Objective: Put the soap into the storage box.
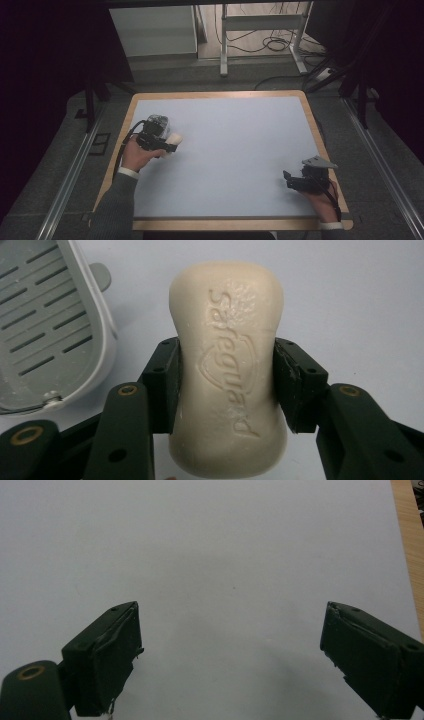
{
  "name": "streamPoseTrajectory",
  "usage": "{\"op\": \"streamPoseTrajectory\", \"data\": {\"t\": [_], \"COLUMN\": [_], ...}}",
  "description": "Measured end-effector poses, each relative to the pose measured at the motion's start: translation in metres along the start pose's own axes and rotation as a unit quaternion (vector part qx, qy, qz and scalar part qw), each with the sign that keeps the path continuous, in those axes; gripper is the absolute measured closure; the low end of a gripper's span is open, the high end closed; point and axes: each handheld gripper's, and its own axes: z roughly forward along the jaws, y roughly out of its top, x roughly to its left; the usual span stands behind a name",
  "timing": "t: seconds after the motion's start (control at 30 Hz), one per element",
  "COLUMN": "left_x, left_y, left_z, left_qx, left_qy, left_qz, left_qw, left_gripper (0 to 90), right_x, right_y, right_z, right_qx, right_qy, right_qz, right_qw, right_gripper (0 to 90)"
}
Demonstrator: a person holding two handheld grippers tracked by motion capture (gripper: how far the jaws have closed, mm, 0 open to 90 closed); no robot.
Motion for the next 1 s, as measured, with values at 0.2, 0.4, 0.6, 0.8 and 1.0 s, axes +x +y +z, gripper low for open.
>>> {"op": "streamPoseTrajectory", "data": {"t": [0.2, 0.4, 0.6, 0.8, 1.0], "left_x": [0.009, 0.027, 0.046, 0.059, 0.066], "left_y": [0.005, 0.009, 0.014, 0.020, 0.026], "left_z": [-0.004, -0.001, -0.002, -0.002, 0.001], "left_qx": [-0.006, -0.005, -0.008, -0.007, -0.009], "left_qy": [0.000, 0.010, -0.007, 0.004, 0.005], "left_qz": [-0.013, -0.037, -0.058, -0.069, -0.076], "left_qw": [0.9999, 0.9992, 0.9982, 0.9976, 0.9970], "left_gripper": [49.3, 49.3, 49.3, 49.3, 49.3], "right_x": [0.001, 0.002, 0.002, 0.001, 0.001], "right_y": [0.000, 0.000, 0.000, 0.000, 0.000], "right_z": [0.000, 0.001, 0.001, 0.000, 0.000], "right_qx": [0.001, 0.003, 0.003, 0.002, 0.001], "right_qy": [0.000, 0.001, 0.002, 0.000, -0.001], "right_qz": [-0.001, -0.002, -0.002, -0.002, -0.001], "right_qw": [1.0000, 1.0000, 1.0000, 1.0000, 1.0000], "right_gripper": [9.5, 9.5, 9.5, 9.5, 9.5]}}
